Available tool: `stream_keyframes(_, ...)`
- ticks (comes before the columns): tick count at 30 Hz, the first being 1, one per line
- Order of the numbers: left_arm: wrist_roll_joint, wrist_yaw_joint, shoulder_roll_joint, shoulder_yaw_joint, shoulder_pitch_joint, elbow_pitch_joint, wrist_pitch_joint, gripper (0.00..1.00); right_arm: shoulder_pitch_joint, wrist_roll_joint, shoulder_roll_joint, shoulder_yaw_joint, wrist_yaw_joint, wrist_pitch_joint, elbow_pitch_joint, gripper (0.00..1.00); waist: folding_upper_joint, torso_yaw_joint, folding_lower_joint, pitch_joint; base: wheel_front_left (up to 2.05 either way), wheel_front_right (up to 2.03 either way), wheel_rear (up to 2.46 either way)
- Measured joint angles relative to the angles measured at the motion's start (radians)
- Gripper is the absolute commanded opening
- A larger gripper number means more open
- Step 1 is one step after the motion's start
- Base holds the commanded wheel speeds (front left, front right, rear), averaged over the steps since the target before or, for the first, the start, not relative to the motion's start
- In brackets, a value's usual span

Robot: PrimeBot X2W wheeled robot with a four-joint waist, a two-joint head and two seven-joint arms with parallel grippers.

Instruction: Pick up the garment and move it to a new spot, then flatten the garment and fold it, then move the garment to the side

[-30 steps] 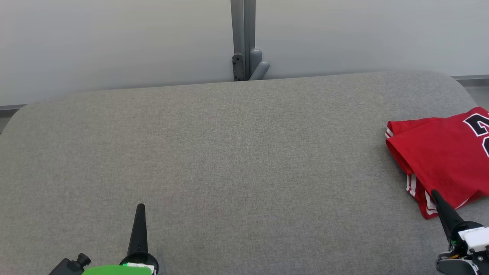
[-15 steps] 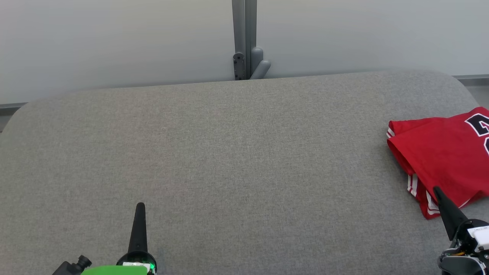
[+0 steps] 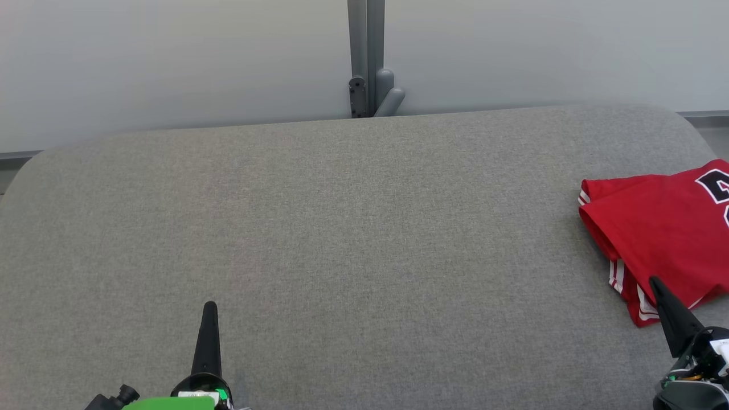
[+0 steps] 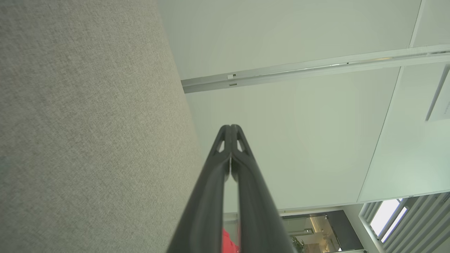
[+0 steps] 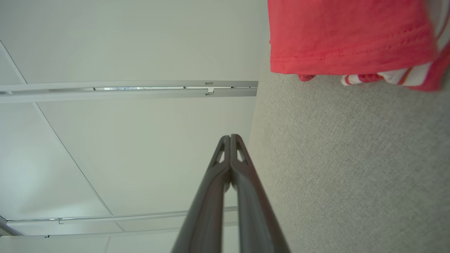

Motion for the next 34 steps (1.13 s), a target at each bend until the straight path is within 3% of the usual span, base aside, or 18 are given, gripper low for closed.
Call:
stream_keyframes(13,-0.071,-0.010,-0.010,0.002,0.005,-0.009,0.000,0.00,-0.012,0.073,0.005,-0.023,0.000,0.034,0.008,0.00,0.0000,0.003,0.0000,0.003,0.00,0.00,0.00)
stream_keyframes(34,-0.072,-0.010,-0.010,0.002,0.005,-0.009,0.000,0.00,-0.013,0.072,0.010,-0.030,0.000,0.038,0.009,0.00,0.0000,0.003,0.0000,0.003,0.00,0.00,0.00)
